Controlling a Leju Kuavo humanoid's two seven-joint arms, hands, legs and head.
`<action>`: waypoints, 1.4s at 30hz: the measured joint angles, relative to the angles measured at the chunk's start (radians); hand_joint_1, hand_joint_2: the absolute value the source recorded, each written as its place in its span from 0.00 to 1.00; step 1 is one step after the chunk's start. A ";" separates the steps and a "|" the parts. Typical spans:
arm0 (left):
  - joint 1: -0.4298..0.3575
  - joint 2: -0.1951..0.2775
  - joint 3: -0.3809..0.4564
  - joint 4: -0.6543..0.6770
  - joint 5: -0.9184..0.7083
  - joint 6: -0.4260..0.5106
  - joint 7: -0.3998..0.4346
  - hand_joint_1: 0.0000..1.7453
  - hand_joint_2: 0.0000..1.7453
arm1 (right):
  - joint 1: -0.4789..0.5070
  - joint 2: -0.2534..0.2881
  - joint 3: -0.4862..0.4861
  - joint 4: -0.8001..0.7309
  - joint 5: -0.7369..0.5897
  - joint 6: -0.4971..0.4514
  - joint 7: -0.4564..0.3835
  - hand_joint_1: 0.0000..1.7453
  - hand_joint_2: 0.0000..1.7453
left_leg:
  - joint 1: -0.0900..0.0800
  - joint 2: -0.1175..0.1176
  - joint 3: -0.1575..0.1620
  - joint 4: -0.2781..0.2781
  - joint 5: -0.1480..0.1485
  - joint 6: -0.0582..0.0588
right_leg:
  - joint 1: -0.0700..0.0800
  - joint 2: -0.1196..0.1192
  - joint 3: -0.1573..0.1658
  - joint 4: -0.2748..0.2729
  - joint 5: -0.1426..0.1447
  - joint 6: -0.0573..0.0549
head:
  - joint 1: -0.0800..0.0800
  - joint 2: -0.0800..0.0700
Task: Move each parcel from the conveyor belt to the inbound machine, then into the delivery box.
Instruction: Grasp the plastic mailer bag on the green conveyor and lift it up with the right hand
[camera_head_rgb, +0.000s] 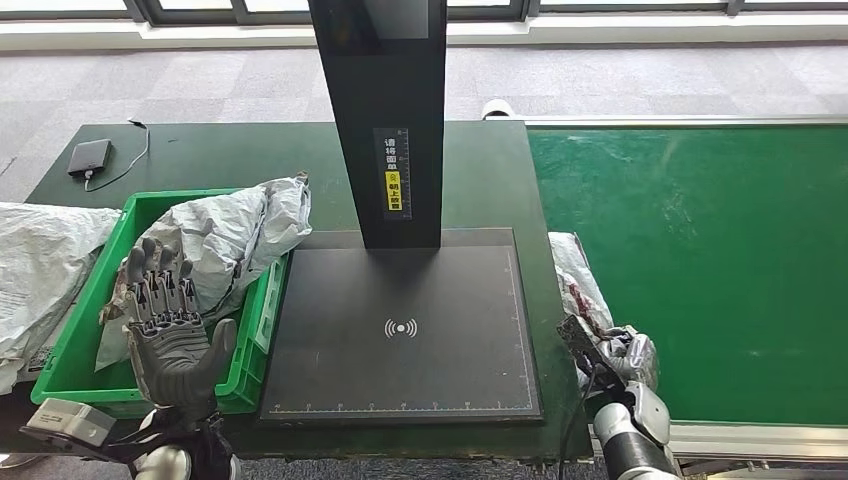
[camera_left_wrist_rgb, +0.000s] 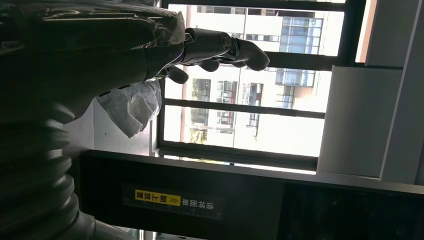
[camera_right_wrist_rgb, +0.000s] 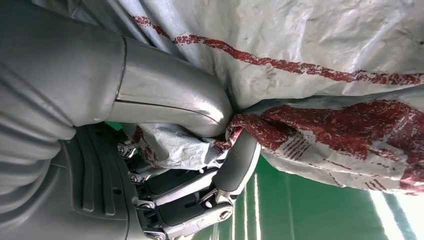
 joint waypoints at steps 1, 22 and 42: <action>0.000 0.000 0.000 0.000 0.000 0.000 0.000 0.00 1.00 | -0.002 0.000 0.000 0.004 0.000 0.000 0.001 1.00 1.00 | 0.000 0.000 0.000 0.000 0.000 0.000 | 0.000 0.000 0.000 0.000 0.000 0.000 | 0.000 0.000; 0.012 -0.002 -0.001 0.000 0.000 0.025 0.000 0.00 1.00 | 0.112 0.066 0.003 -0.229 -0.253 -0.259 -0.349 1.00 1.00 | 0.000 -0.005 -0.001 0.000 0.000 0.000 | 0.000 -0.004 0.000 0.000 -0.002 0.000 | 0.000 0.000; 0.005 -0.002 -0.001 0.041 -0.004 0.002 0.000 0.00 1.00 | 0.275 0.195 0.056 -0.838 -0.538 -0.262 -0.592 1.00 1.00 | -0.001 -0.003 0.000 0.000 -0.001 0.001 | -0.001 -0.002 0.000 0.000 -0.003 0.001 | 0.000 0.000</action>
